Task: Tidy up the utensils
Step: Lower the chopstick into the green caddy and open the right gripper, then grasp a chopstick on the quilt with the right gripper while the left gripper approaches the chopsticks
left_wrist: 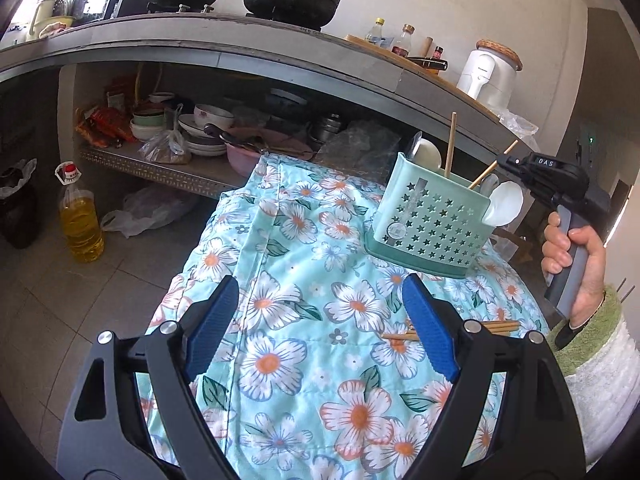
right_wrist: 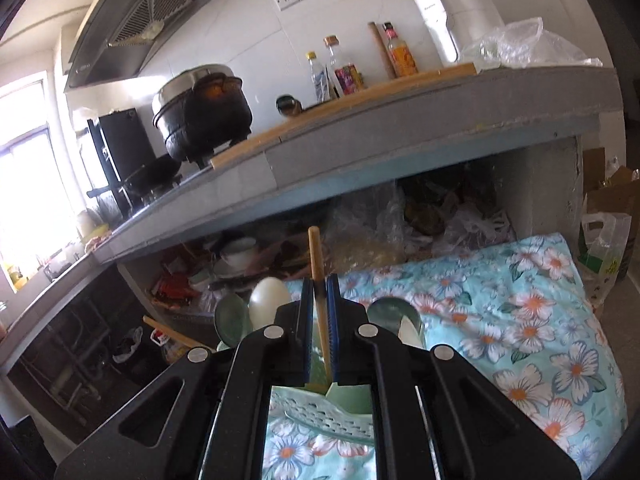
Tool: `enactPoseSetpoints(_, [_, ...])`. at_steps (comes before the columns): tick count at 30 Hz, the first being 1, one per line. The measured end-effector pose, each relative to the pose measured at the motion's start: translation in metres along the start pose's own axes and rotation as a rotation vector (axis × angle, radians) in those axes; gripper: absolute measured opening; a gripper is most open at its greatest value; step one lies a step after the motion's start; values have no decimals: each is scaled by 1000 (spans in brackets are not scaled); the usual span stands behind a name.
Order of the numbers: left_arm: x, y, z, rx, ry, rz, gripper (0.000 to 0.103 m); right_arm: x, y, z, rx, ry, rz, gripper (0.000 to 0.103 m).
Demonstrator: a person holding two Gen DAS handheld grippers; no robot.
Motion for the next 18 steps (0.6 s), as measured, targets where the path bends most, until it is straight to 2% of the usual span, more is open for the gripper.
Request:
enactPoseSetpoints(1, [0,0,0,2,-1,-1,80,2,1,2,-2,4,-5,13])
enactPoseSetpoints(2, [-1,0,-1,4,-2,-2,80,7,1,5,-8,8,-1,27])
enactPoseSetpoints(3, [-1,0,-1,6,-1,-2,80,12,0,7,-15,0,9,32])
enactPoseSetpoints(4, [-2,0,0,8,0,-3,80,19,-2,9,-19,3,24,43])
enactPoseSetpoints(5, [-3,0,0,7,2,-4,80,27,-4,11,-19,6,45,48])
enactPoseSetpoints(14, [-8,1,19,-16,33,-11,81,108,-23,30,-66,-11,197,56])
enactPoseSetpoints(18, [-8,0,27,-29,40,-10,83,136,-17,39,-82,-10,210,57])
Point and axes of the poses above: each gripper's, at about its wrist camera, not at the fingertips, and x roughly against the way its jaws point, z to its right, y to its underside, the point moved 4 cm from there along -x, roughly the way its jaws point, and after that the axes turned 5 degrees about -x, right-handed, at the moved point
